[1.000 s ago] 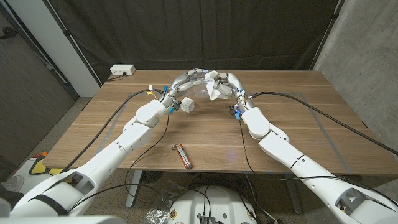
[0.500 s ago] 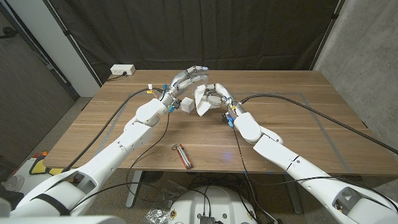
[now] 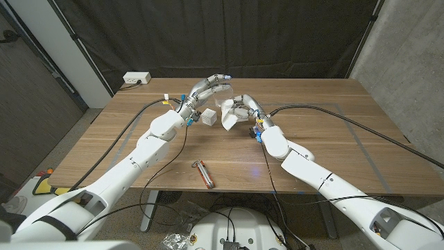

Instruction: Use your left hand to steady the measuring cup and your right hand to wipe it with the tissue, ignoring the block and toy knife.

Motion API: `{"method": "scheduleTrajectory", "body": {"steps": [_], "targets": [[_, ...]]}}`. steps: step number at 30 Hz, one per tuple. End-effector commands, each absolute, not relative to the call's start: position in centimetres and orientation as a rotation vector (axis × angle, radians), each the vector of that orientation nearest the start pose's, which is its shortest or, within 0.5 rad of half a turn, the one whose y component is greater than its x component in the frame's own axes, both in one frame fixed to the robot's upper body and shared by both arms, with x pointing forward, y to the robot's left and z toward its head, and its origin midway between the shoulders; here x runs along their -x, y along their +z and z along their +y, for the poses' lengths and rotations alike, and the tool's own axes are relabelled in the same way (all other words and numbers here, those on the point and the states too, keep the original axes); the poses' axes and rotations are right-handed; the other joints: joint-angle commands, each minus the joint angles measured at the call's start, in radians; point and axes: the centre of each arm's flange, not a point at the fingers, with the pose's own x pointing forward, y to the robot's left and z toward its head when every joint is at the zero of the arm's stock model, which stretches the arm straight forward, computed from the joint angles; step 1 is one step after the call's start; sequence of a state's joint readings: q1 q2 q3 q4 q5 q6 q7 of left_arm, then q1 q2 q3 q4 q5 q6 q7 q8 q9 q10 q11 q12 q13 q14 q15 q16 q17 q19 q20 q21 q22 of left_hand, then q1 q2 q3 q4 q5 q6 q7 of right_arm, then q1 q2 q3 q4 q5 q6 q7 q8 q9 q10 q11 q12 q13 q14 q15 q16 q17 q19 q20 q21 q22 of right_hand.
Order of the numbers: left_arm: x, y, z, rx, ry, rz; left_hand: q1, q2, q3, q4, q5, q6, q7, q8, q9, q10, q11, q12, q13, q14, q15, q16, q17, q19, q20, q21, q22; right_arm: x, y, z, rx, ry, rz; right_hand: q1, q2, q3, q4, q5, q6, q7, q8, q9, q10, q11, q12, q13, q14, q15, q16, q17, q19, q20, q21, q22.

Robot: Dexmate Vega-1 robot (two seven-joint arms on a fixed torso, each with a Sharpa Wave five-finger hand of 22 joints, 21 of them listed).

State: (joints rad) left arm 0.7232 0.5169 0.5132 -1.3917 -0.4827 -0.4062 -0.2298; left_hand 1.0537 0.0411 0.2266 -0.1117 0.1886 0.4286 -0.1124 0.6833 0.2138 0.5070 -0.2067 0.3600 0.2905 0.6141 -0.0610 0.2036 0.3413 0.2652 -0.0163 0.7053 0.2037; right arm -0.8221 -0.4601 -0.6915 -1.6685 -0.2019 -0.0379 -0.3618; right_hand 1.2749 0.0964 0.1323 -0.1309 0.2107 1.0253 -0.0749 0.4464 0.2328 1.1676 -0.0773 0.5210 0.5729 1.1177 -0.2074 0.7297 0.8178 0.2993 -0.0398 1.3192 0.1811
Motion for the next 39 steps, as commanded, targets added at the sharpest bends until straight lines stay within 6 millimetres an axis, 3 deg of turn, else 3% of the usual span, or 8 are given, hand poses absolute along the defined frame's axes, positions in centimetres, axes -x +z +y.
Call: {"method": "scheduleTrajectory", "body": {"steps": [1,12,28,30,32,34,36,39], "targets": [[-62.0,3.5,18.8,-0.289,-0.563,-0.779,0.006,0.005,0.004,0.0,0.001,-0.004,0.004,-0.006,0.003,-0.004,0.0,-0.002,0.001,-0.004,-0.146,-0.004,0.003,-0.004,-0.005,0.002,0.003,-58.7,-1.0,-13.1,0.73,-0.169,-0.76,0.005,0.01,0.0,0.0,0.006,-0.005,0.004,0.001,-0.003,0.004,0.002,-0.005,0.006,0.008,-0.027,-0.006,0.003,-0.008,-0.105,0.004,0.003],[-62.0,3.3,18.3,-0.349,-0.537,-0.766,0.012,0.01,0.009,-0.003,0.002,-0.005,0.014,-0.007,0.0,0.001,0.0,0.0,0.001,0.006,-0.146,0.0,0.004,0.003,-0.005,0.012,0.002,-58.6,-0.1,-15.9,0.718,-0.279,-0.769,0.005,0.01,-0.001,0.0,0.005,-0.004,0.006,-0.002,-0.003,0.008,0.0,-0.01,0.007,0.01,-0.027,-0.013,0.004,-0.008,-0.104,0.003,0.003],[-61.2,3.6,18.0,-0.366,-0.515,-0.778,0.009,0.009,0.009,-0.002,0.0,-0.024,0.01,-0.016,-0.002,-0.016,0.003,-0.008,0.001,-0.012,-0.142,-0.006,0.005,-0.009,-0.005,0.018,0.002,-58.5,-0.4,-17.1,0.866,-0.368,-0.708,-0.003,0.021,0.0,0.008,0.004,-0.023,-0.007,-0.015,0.001,-0.01,-0.012,-0.029,0.01,-0.008,-0.027,-0.04,-0.001,-0.031,-0.101,-0.002,0.004],[-61.1,3.6,18.1,-0.367,-0.514,-0.781,0.008,0.009,0.009,-0.002,0.0,-0.027,0.01,-0.017,-0.002,-0.021,0.003,-0.01,0.002,-0.014,-0.142,-0.006,0.005,-0.009,-0.005,0.019,0.001,-58.4,-0.4,-17.2,0.875,-0.366,-0.679,0.001,0.047,0.014,0.011,0.0,-0.064,-0.021,-0.034,0.0,-0.057,-0.023,-0.07,-0.015,-0.06,-0.029,-0.094,-0.037,-0.062,-0.078,-0.004,0.007],[-61.0,3.6,18.1,-0.365,-0.514,-0.785,0.007,0.008,0.008,-0.002,0.0,-0.029,0.009,-0.018,-0.002,-0.02,0.003,-0.009,0.002,-0.014,-0.143,-0.006,0.005,-0.01,-0.005,0.02,0.001,-58.4,-0.3,-17.2,0.889,-0.344,-0.648,-0.016,0.058,0.031,0.021,-0.014,-0.115,-0.039,-0.065,-0.005,-0.143,-0.032,-0.136,-0.054,-0.158,-0.029,-0.219,-0.129,-0.086,-0.05,-0.013,0.001],[-60.9,3.6,18.1,-0.366,-0.513,-0.786,0.007,0.007,0.008,-0.002,0.0,-0.03,0.01,-0.018,-0.001,-0.021,0.002,-0.01,0.002,-0.017,-0.141,-0.006,0.005,-0.011,-0.005,0.02,0.001,-58.3,-0.2,-17.2,0.904,-0.333,-0.63,-0.053,0.058,0.037,0.04,-0.016,-0.168,-0.036,-0.093,-0.01,-0.202,-0.019,-0.18,-0.081,-0.206,-0.024,-0.297,-0.188,-0.106,-0.029,-0.028,-0.003],[-60.9,3.6,18.2,-0.365,-0.512,-0.787,0.006,0.007,0.008,-0.002,0.0,-0.032,0.01,-0.018,-0.001,-0.023,0.003,-0.01,0.002,-0.02,-0.14,-0.007,0.006,-0.012,-0.005,0.021,0.001,-58.2,-0.1,-17.2,0.925,-0.329,-0.611,-0.09,0.049,0.041,0.054,-0.017,-0.223,-0.041,-0.128,-0.02,-0.285,-0.009,-0.239,-0.115,-0.272,-0.015,-0.379,-0.248,-0.121,-0.023,-0.039,-0.003],[-60.8,3.5,18.3,-0.359,-0.511,-0.786,0.005,0.007,0.008,-0.002,0.0,-0.032,0.01,-0.018,-0.001,-0.024,0.005,-0.011,0.002,-0.02,-0.14,-0.007,0.006,-0.014,-0.004,0.021,0.001,-58.0,-0.2,-17.2,0.941,-0.328,-0.591,-0.114,0.044,0.043,0.062,-0.018,-0.249,-0.039,-0.149,-0.027,-0.322,-0.001,-0.268,-0.134,-0.309,-0.005,-0.42,-0.279,-0.128,-0.019,-0.049,-0.006]]}}
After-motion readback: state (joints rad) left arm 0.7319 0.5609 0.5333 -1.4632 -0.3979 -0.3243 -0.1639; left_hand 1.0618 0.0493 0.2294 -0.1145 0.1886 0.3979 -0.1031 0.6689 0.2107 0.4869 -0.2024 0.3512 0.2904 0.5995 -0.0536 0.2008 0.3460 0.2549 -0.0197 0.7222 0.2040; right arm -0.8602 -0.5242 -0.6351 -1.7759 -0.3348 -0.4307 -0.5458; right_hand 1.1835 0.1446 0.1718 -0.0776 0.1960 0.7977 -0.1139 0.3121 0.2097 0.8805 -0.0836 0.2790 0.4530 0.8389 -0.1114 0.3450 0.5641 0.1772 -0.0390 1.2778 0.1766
